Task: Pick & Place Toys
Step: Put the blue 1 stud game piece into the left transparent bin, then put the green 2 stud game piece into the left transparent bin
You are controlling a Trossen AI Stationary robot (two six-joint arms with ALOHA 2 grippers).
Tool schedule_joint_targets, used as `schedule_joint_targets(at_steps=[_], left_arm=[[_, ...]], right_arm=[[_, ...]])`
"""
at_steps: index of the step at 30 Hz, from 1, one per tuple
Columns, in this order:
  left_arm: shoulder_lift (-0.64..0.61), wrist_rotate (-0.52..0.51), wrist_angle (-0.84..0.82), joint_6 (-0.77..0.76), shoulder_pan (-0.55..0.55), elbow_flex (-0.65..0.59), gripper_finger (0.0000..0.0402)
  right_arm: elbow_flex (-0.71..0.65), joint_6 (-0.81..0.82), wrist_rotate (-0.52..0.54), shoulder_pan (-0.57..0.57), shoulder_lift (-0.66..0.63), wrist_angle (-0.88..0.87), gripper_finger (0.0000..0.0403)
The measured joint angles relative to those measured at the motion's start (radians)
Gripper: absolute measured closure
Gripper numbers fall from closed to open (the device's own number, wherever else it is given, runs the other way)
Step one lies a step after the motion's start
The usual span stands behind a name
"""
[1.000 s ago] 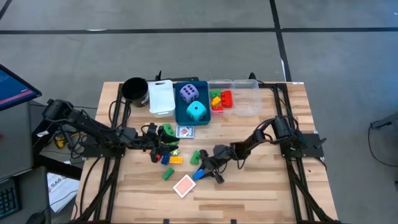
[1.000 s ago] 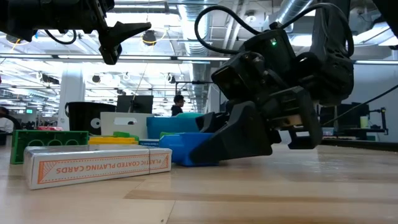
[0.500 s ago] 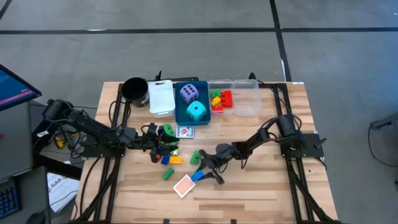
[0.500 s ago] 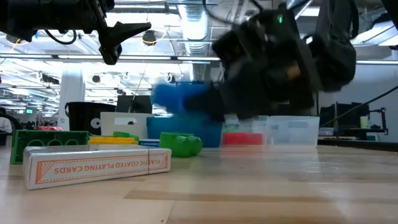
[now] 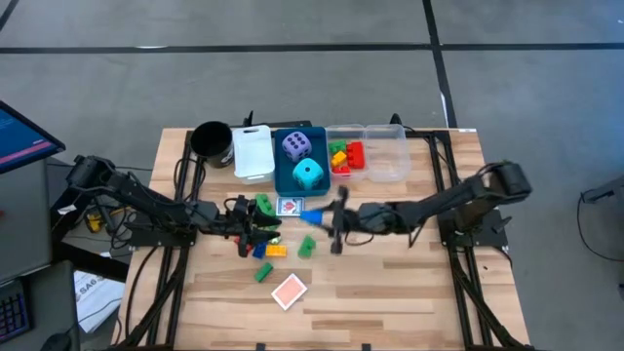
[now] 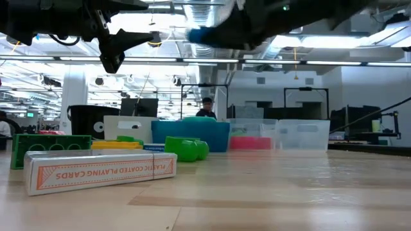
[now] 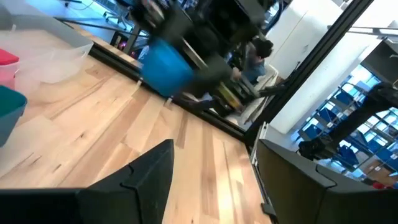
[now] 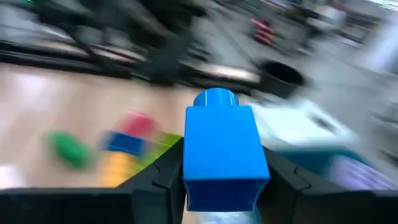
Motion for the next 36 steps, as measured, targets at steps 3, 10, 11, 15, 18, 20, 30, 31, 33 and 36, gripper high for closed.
schedule_joint_targets(at_steps=[3, 10, 11, 15, 18, 20, 30, 31, 33, 36], left_arm=[[0.0, 0.0, -0.003, 0.003, 0.0, 0.0, 0.0179], [0.0, -0.001, -0.009, 0.008, 0.0, 0.0, 0.0179], [0.0, -0.001, -0.009, 0.008, 0.0, 0.0, 0.0179], [0.0, -0.001, -0.009, 0.008, 0.0, 0.0, 0.0179], [0.0, -0.003, -0.02, 0.008, 0.0, 0.0, 0.0179], [0.0, -0.004, -0.022, 0.008, 0.0, 0.0, 0.0179], [0.0, -0.009, -0.039, 0.01, 0.0, 0.0, 0.0179], [0.0, -0.01, -0.04, 0.01, 0.0, 0.0, 0.0179], [0.0, -0.01, -0.039, 0.01, 0.0, 0.0, 0.0179], [0.0, -0.011, -0.039, 0.01, 0.0, 0.0, 0.0179]], right_arm=[[0.0, 0.043, 0.18, -0.013, -0.068, -0.126, 0.0275], [0.0, 0.189, 0.284, -0.17, -0.102, -0.287, 0.0253], [0.0, 0.208, 0.283, -0.2, -0.101, -0.309, 0.025], [-0.004, 0.261, 0.267, -0.314, -0.067, -0.363, 0.0254], [0.003, 0.304, 0.167, -0.382, -0.052, -0.341, 0.0265], [-0.002, 0.324, 0.11, -0.407, -0.041, -0.362, 0.0268], [0.0, 0.384, 0.094, -0.461, 0.097, -0.389, 0.0209], [0.001, 0.409, 0.087, -0.465, 0.111, -0.383, 0.0204], [0.005, 0.433, 0.043, -0.469, 0.127, -0.37, 0.0194], [0.005, 0.438, 0.023, -0.467, 0.137, -0.35, 0.0182]])
